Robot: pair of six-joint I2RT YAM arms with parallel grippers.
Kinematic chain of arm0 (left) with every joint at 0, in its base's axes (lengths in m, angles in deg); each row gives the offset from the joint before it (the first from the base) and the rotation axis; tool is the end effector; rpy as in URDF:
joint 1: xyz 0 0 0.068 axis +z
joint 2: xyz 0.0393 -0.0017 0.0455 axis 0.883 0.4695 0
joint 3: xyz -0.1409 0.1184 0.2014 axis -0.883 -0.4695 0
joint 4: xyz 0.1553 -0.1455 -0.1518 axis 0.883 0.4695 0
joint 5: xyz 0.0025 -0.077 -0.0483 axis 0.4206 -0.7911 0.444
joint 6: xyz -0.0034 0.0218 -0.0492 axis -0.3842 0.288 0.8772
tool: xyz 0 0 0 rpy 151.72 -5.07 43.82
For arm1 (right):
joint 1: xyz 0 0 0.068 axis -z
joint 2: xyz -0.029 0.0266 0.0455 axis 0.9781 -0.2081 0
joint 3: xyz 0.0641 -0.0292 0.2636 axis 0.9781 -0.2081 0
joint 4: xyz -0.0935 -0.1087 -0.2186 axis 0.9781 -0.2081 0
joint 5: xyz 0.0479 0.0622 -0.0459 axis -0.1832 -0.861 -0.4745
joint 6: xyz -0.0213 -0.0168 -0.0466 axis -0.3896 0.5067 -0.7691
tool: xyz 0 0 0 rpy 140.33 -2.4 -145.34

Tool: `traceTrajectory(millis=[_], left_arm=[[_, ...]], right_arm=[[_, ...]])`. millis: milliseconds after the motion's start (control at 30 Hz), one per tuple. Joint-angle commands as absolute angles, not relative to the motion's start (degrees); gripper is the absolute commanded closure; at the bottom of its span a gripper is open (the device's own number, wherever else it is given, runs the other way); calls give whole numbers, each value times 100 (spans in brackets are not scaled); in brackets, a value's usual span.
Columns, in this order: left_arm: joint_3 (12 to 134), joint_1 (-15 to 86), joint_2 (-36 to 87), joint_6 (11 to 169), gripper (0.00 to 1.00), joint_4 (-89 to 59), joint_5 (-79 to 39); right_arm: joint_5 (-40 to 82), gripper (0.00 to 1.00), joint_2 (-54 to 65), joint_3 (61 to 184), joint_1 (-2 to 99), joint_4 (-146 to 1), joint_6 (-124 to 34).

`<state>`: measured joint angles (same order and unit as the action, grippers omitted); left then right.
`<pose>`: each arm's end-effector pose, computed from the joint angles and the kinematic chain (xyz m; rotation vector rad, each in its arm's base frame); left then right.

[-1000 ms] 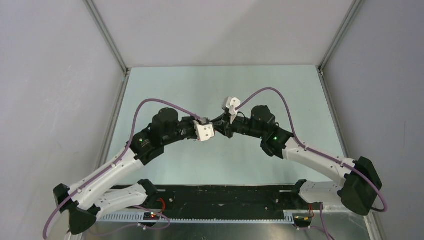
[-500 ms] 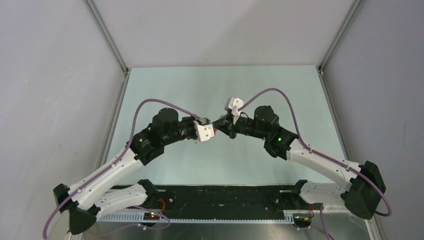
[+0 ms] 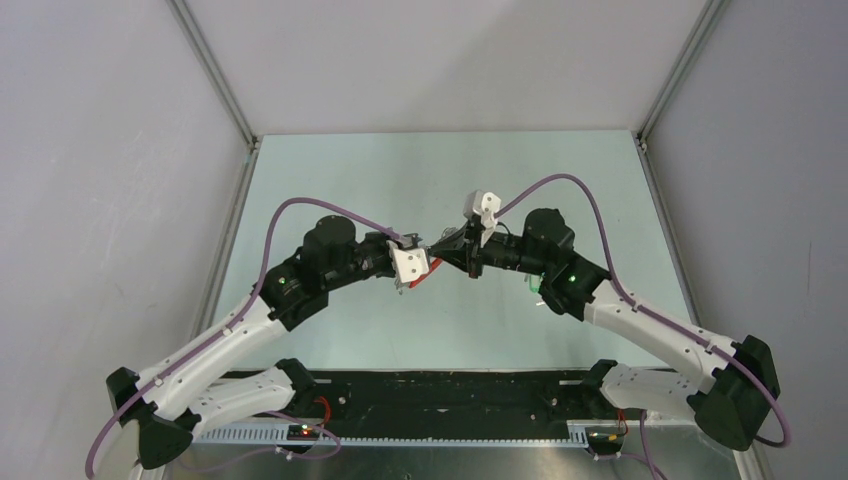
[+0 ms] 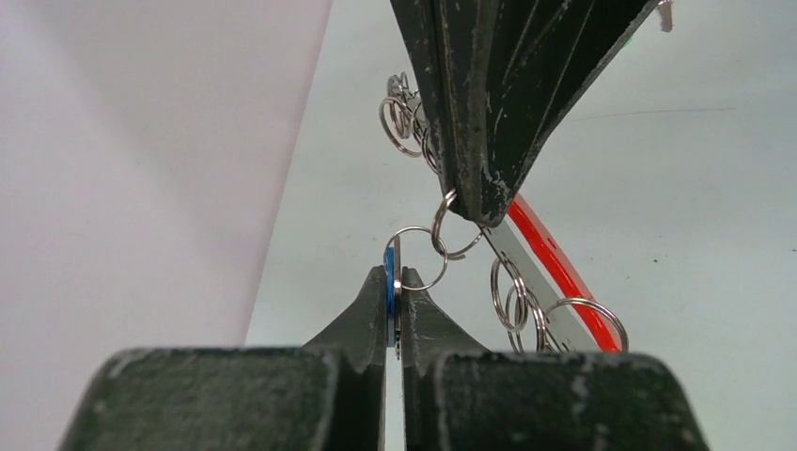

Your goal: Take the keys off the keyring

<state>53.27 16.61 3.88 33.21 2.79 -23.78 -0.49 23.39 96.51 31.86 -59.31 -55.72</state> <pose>0.1447 -0.1573 0.3482 1.4223 1.2084 -0.2002 0.1664 0.1986 0.3474 -1.0685 1.2909 0.9718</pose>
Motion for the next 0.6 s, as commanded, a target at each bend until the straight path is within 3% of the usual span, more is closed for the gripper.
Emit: traceTrajectory(millis=[0, 567], left_arm=[[5419, 1663, 316, 3398, 100, 62, -2487], [5431, 1658, 373, 3431, 100, 69, -2600]], right_arm=[[-347, 100, 2403, 9646, 3293, -5271, -5214], [-999, 100, 2246, 9514, 3455, -4229, -4557]])
